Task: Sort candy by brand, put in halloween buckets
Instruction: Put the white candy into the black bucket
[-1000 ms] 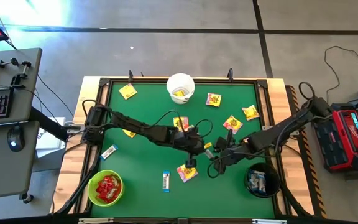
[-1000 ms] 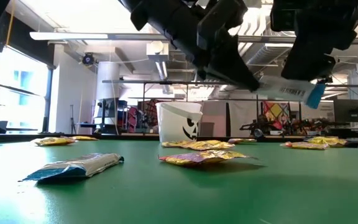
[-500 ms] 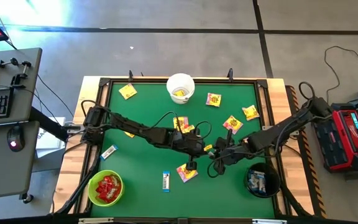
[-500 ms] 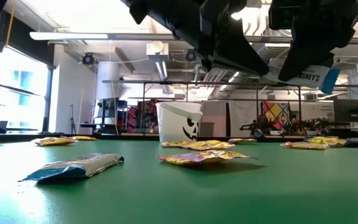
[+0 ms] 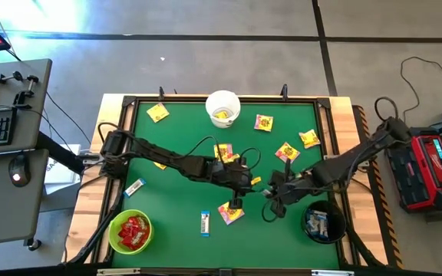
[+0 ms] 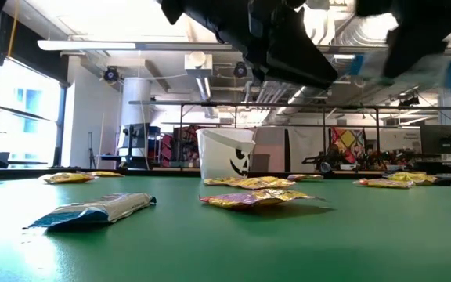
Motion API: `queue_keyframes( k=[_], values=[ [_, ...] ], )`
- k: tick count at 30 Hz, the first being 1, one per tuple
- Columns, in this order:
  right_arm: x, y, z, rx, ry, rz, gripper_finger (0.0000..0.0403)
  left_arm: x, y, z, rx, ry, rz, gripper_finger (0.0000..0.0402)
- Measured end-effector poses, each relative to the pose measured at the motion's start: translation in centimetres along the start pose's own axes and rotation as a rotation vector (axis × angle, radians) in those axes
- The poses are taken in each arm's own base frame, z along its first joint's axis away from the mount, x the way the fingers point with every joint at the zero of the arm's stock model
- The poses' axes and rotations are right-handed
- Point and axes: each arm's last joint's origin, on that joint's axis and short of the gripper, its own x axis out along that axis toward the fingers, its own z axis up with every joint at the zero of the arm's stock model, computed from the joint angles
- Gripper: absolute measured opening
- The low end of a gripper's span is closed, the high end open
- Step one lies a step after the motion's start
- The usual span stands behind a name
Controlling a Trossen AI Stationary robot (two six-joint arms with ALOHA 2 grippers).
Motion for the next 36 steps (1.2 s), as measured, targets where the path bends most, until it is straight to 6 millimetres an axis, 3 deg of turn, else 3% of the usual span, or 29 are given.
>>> queue_keyframes(
  k=[5,11,17,28,36],
  values=[
    [-3.7,1.4,-0.5,-0.047,0.092,-0.06,0.0011,-0.7,0.1,0.6,0.006,-0.02,0.029,0.0145],
    [-7.9,3.2,-1.9,-0.077,0.18,-0.094,0.0011,-1.0,0.2,0.9,0.014,-0.034,0.034,0.0158],
    [-9.9,3.7,-4.5,-0.01,0.276,-0.149,0.0011,-1.0,0.2,0.9,0.053,-0.033,0.04,0.0159],
    [-10.8,3.6,-7.9,0.079,0.33,-0.269,0.0011,-1.0,0.3,0.6,0.069,-0.003,0.053,0.0153],
    [-7.0,2.6,-11.0,0.088,0.469,-0.222,0.0011,-1.0,0.2,0.6,0.049,-0.004,0.05,0.0112]
  ],
)
